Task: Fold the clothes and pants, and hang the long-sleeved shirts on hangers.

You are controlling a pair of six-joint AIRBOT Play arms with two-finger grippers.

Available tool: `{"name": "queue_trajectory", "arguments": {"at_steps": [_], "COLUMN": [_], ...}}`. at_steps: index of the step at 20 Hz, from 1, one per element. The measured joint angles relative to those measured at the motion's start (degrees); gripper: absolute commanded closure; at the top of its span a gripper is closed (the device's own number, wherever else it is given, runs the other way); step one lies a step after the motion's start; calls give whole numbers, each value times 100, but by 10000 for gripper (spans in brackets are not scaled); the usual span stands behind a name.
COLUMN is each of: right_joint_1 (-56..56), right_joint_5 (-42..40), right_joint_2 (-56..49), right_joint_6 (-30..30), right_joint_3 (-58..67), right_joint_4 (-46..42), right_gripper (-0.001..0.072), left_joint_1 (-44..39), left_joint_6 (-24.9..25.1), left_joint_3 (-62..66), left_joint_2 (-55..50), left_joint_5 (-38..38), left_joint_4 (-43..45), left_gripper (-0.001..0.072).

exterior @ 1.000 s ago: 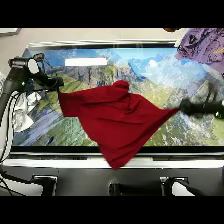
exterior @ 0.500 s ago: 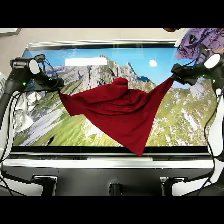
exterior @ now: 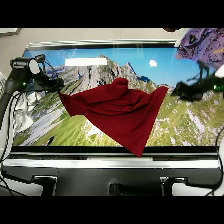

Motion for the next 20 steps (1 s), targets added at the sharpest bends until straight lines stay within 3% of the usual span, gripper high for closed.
{"name": "queue_trajectory", "arguments": {"at_steps": [8, 16, 18, 19, 20], "right_joint_1": [496, 1792, 1956, 1998, 2037], "right_joint_5": [-1003, -2085, -2337, -2415, -2476], "right_joint_2": [1840, 2166, 2129, 2111, 2109], "right_joint_6": [-393, -66, 48, 85, 125], "right_joint_3": [-4546, -5628, -5672, -5689, -5689], "right_joint_4": [1261, 1825, 1818, 1797, 1797], "right_gripper": [228, 251, 590, 682, 684], "left_joint_1": [-52, -98, -103, -103, -105], "left_joint_6": [2, 2, 2, 2, 2], "left_joint_3": [0, 0, 0, 0, 0], "left_joint_2": [0, 0, 0, 0, 0], "left_joint_5": [-24, -83, -87, -92, -96], "left_joint_4": [0, 0, 2, 2, 2], "left_gripper": [692, 692, 692, 692, 692]}}
